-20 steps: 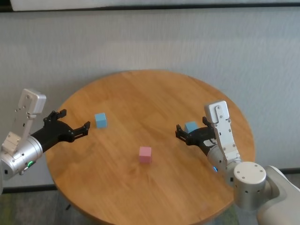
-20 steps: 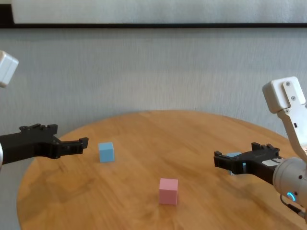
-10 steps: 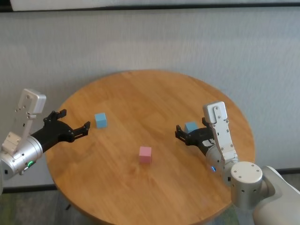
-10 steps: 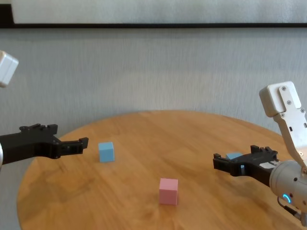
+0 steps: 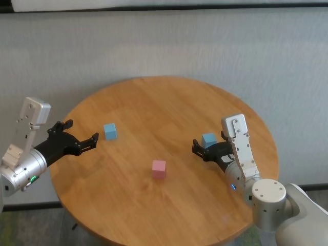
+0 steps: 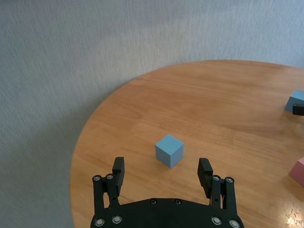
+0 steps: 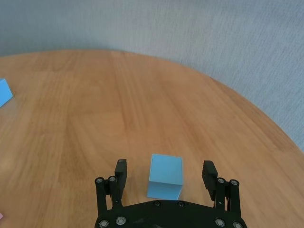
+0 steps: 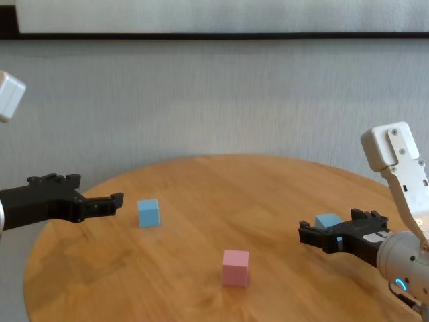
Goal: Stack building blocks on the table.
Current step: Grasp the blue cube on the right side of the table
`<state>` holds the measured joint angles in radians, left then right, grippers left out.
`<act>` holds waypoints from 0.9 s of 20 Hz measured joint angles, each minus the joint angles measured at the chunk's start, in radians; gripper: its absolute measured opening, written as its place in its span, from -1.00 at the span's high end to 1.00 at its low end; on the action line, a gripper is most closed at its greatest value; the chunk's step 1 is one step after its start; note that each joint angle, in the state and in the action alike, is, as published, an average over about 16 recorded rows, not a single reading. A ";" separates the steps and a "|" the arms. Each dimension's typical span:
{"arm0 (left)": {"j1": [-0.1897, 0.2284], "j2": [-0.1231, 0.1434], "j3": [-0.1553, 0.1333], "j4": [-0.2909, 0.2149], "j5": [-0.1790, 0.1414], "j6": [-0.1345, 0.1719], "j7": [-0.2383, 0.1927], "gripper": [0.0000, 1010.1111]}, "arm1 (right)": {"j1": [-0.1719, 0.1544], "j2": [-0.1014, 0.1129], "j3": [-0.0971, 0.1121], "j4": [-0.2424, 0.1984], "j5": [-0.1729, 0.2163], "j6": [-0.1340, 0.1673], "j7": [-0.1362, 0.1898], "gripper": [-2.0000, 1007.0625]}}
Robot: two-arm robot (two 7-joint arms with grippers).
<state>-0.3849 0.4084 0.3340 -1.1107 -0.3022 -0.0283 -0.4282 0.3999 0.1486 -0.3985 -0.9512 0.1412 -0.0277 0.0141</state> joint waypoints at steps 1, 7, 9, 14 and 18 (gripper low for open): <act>0.000 0.000 0.000 0.000 0.000 0.000 0.000 -0.98 | 0.000 -0.001 0.001 0.001 -0.002 0.001 0.000 -0.99; 0.000 0.000 0.000 0.000 0.000 0.000 0.000 -0.98 | -0.003 -0.005 0.008 0.002 -0.015 0.014 0.001 -0.99; 0.000 0.000 0.000 0.000 0.000 0.000 0.000 -0.98 | -0.004 -0.006 0.011 0.002 -0.019 0.020 0.001 -0.99; 0.000 0.000 0.000 0.000 0.000 0.000 0.000 -0.98 | -0.006 -0.008 0.018 0.001 -0.030 0.031 -0.001 -0.91; 0.000 0.000 0.000 0.000 0.000 0.000 0.000 -0.98 | -0.008 -0.009 0.025 -0.001 -0.037 0.035 0.000 -0.78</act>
<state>-0.3849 0.4084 0.3340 -1.1107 -0.3022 -0.0283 -0.4282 0.3921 0.1392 -0.3732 -0.9518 0.1046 0.0074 0.0145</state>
